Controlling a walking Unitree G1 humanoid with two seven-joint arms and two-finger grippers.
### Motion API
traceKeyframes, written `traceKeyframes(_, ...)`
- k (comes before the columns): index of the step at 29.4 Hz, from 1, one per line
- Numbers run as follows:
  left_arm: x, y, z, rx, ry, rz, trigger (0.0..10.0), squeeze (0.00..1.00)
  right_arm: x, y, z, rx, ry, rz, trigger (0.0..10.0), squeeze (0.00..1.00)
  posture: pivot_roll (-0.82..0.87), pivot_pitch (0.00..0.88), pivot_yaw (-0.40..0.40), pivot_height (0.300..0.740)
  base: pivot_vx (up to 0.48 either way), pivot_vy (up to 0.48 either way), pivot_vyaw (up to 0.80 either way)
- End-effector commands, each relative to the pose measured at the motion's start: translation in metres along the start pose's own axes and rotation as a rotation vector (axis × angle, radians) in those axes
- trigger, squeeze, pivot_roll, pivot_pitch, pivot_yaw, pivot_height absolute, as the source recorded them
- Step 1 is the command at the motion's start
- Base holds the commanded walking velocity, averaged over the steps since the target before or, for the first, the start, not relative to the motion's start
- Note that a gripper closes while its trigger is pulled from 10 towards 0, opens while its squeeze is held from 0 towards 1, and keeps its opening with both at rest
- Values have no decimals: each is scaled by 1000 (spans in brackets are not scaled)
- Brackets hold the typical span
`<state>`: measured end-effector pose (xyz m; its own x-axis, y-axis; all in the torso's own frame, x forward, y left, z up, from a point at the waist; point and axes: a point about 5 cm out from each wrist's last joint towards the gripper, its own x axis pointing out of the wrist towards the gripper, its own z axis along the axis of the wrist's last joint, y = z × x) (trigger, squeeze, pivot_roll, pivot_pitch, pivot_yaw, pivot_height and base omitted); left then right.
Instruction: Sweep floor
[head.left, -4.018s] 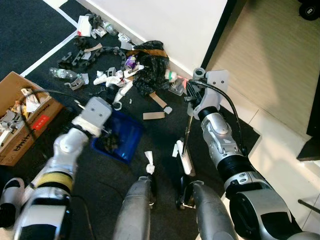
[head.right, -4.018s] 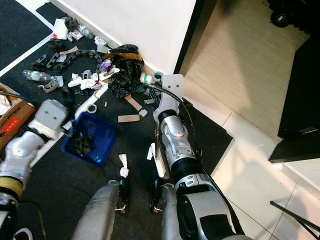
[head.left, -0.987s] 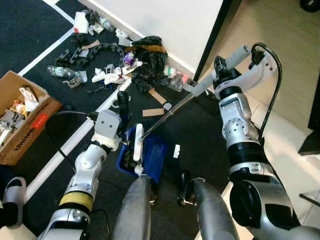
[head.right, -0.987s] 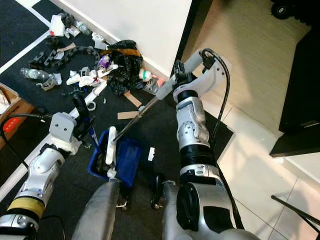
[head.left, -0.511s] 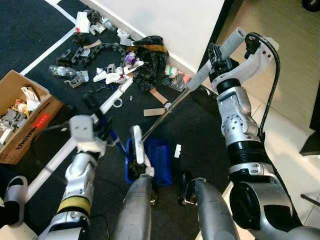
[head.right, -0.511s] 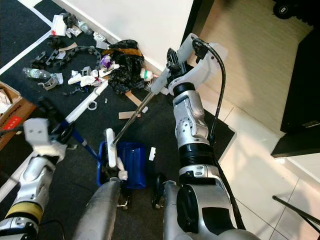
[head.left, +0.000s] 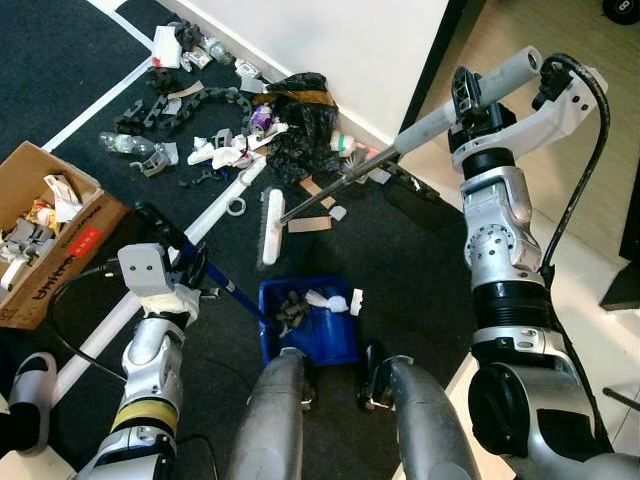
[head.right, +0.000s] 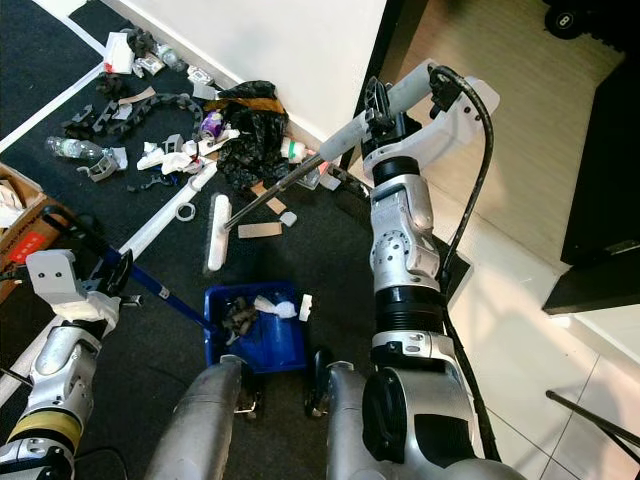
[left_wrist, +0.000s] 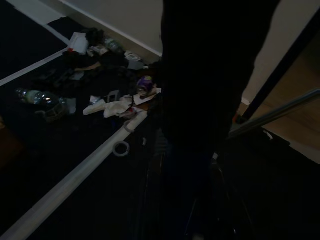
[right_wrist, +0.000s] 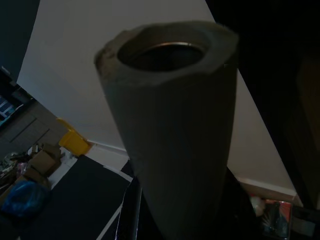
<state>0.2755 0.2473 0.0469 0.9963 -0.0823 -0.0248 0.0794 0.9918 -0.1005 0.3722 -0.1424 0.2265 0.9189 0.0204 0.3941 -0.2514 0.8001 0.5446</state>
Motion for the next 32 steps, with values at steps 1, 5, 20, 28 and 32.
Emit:
traceKeyframes(1,-7,-6,-16,-20,58,-25,10000,0,-3,-6,6,-7,-29,-12,10000,0,48,358,-30,740,0,0,0)
traceKeyframes(5,-6,-8,-14,32,62,-64,10000,0,-3,-16,13,-58,-41,-31,10000,0,50,358,-30,740,0,0,0)
traceKeyframes(20,0,-4,2,204,31,-122,10000,0,-10,-44,39,-208,-95,-74,10000,0,65,356,-15,740,0,0,0)
traceKeyframes(28,0,5,12,259,15,-123,10000,0,-18,-56,36,-397,-34,-78,10000,0,69,364,-11,740,0,0,0)
traceKeyframes(32,-1,9,15,270,11,-114,10000,0,-19,-59,38,-407,-37,-86,10000,0,69,364,-11,740,0,0,0)
